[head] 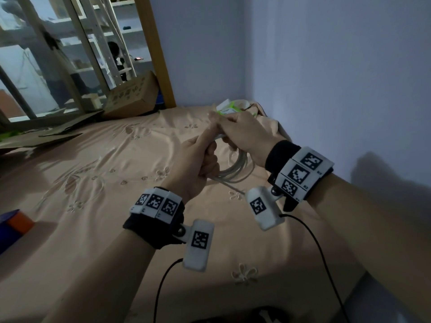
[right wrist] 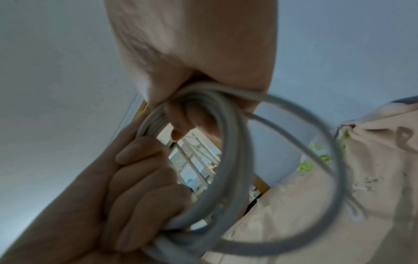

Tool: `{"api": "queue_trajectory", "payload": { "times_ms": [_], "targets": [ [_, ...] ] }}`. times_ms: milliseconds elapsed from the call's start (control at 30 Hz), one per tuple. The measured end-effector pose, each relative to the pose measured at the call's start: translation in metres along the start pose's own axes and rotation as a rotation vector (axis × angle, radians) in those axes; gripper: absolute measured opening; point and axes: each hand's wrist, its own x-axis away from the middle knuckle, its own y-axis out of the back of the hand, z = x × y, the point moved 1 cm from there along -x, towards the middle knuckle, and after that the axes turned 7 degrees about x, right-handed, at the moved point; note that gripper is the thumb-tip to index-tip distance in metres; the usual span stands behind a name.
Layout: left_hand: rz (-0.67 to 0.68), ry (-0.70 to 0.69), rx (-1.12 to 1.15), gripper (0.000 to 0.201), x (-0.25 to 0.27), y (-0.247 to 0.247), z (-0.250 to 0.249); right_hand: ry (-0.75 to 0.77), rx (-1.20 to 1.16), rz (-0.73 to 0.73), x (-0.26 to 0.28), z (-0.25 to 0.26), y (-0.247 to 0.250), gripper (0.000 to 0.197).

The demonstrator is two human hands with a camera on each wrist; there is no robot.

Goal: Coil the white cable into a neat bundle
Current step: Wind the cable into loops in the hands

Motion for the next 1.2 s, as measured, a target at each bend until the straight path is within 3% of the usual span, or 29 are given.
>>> {"api": "queue_trajectory", "payload": {
  "times_ms": [133, 267, 400, 467, 633, 767, 867, 967, 1100, 1200],
  "targets": [
    [-0.087, -0.066, 0.104, 0.048, -0.002, 0.006, -0.004, -0.04, 0.064, -0.081, -0.001, -0.017, 0.013, 0.06],
    [-0.157, -0.176, 0.158, 0.049, -0.011, 0.018, -0.019, -0.082, 0.107, -0.081, 0.01, -0.032, 0.027, 0.039],
    [-0.212, -0.233, 0.236, 0.051, -0.017, 0.028, -0.026, -0.254, 0.222, 0.029, 0.028, -0.047, 0.024, 0.032],
    [-0.217, -0.241, 0.247, 0.051, -0.016, 0.029, -0.025, -0.306, 0.13, 0.038, 0.027, -0.058, 0.016, 0.031],
    [-0.208, -0.257, 0.256, 0.05, -0.013, 0.029, -0.023, -0.429, -0.361, -0.006, 0.024, -0.061, -0.002, 0.047],
    [-0.21, -0.258, 0.268, 0.051, -0.013, 0.032, -0.022, -0.476, -0.537, 0.008, 0.019, -0.064, -0.011, 0.056],
    [-0.21, -0.253, 0.274, 0.051, -0.012, 0.032, -0.022, -0.459, -0.605, -0.04, 0.017, -0.064, -0.015, 0.049],
    [-0.21, -0.249, 0.274, 0.051, -0.011, 0.032, -0.021, -0.414, -0.671, -0.12, 0.015, -0.059, -0.015, 0.029],
    [-0.194, -0.225, 0.25, 0.053, -0.011, 0.034, -0.015, -0.295, -0.57, -0.223, 0.011, -0.053, -0.01, 0.022],
    [-0.192, -0.193, 0.237, 0.051, -0.011, 0.037, -0.009, -0.166, -0.47, -0.218, 0.011, -0.044, -0.007, 0.021]
  ]
}}
